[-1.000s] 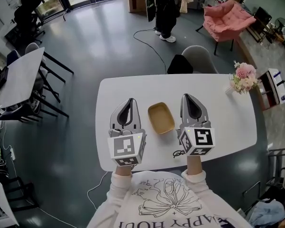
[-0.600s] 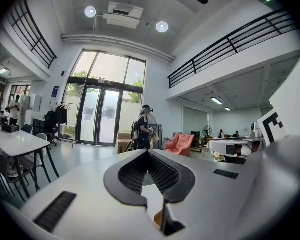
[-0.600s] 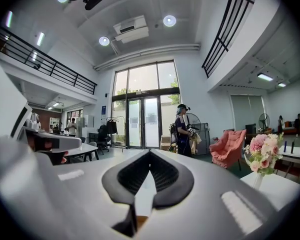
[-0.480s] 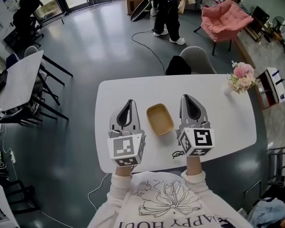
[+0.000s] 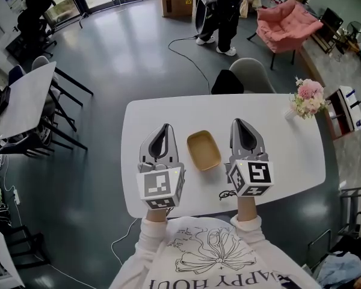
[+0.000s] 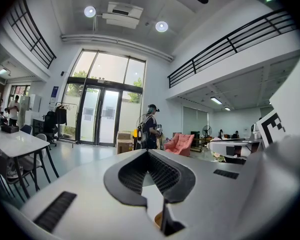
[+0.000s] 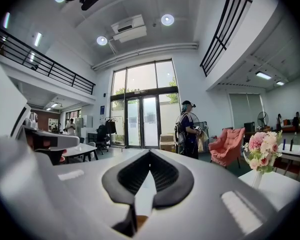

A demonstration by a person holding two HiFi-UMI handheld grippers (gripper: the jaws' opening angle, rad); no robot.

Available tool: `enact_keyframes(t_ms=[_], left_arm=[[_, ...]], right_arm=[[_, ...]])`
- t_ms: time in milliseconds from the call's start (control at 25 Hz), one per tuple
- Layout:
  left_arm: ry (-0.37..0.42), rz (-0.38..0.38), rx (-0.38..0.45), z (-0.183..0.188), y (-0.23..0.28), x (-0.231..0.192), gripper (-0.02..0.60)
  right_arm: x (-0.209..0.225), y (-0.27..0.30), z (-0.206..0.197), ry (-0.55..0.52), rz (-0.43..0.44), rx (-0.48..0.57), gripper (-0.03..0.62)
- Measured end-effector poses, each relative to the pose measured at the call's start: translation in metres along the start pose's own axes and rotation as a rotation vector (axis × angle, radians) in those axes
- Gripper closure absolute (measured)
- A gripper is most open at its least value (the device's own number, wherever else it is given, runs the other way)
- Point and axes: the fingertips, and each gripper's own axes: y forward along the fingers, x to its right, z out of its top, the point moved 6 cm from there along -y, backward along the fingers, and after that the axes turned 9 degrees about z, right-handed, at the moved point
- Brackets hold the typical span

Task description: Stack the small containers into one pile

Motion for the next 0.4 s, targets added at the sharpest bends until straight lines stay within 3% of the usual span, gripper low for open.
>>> enact_keyframes(t_ms=[400], left_arm=[[0.001,-0.002,0.002,0.0012,0.0013,-0.0022,0.575]], right_arm=[[0.0011,0.0005,-0.0002,-0.001,-0.005,-0.003,0.582]])
